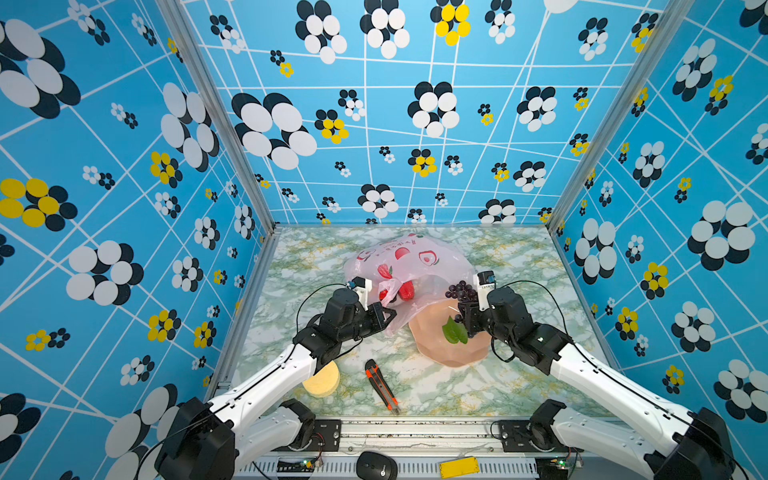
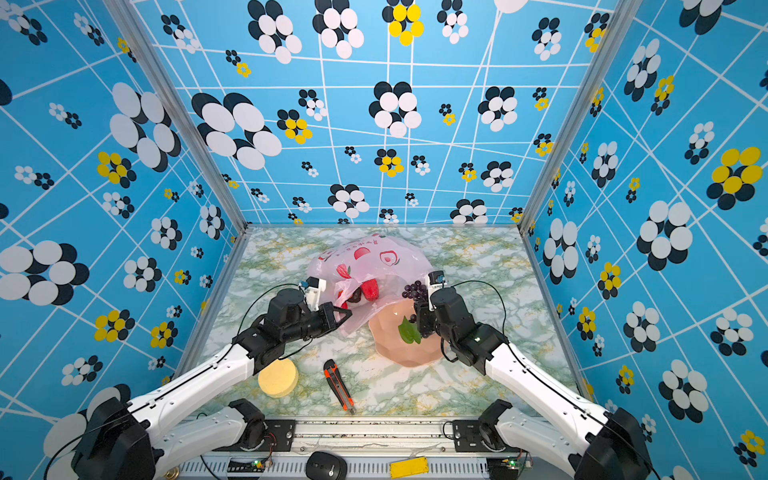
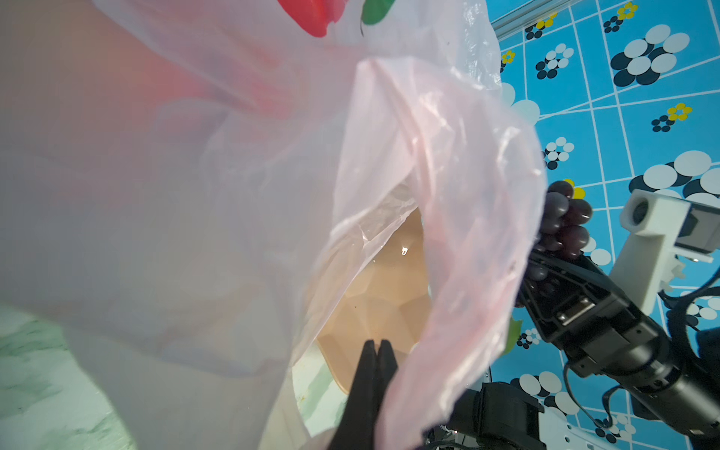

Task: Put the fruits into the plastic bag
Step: 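Lift the grapes out of the bowl toward the bag opening, then push the held grapes down into the bag held by the left gripper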

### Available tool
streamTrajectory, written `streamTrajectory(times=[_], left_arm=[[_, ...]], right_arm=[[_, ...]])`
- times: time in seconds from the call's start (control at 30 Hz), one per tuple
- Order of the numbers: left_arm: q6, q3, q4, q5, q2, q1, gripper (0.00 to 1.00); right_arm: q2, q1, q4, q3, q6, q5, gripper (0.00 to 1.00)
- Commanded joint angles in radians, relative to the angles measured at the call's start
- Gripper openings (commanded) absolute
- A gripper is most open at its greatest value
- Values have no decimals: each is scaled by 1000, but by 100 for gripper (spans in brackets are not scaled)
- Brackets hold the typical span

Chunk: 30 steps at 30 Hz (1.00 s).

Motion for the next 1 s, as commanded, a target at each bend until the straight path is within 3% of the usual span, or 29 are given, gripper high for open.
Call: streamTrajectory(times=[0.0, 0.13, 0.3, 0.47, 0.7, 0.97], left_arm=[[-8, 25, 22, 11, 1, 6, 0], [-3, 29, 24, 20, 1, 5, 0], [16, 45, -1, 12, -19, 5, 0], [39, 63, -51, -34, -51, 5, 0], [66, 95, -130, -92, -79, 8, 0], [116, 115, -92, -31, -48, -12, 0]], right_arm=[[-16, 6, -19, 79, 99, -120, 40], [97, 6, -36, 200, 161, -304, 40], [352, 7, -229, 454, 195, -552, 40], [527, 7, -403, 644, 181, -656, 41], [604, 7, -454, 697, 202, -783, 41], [727, 3, -546, 781, 168, -881, 41]])
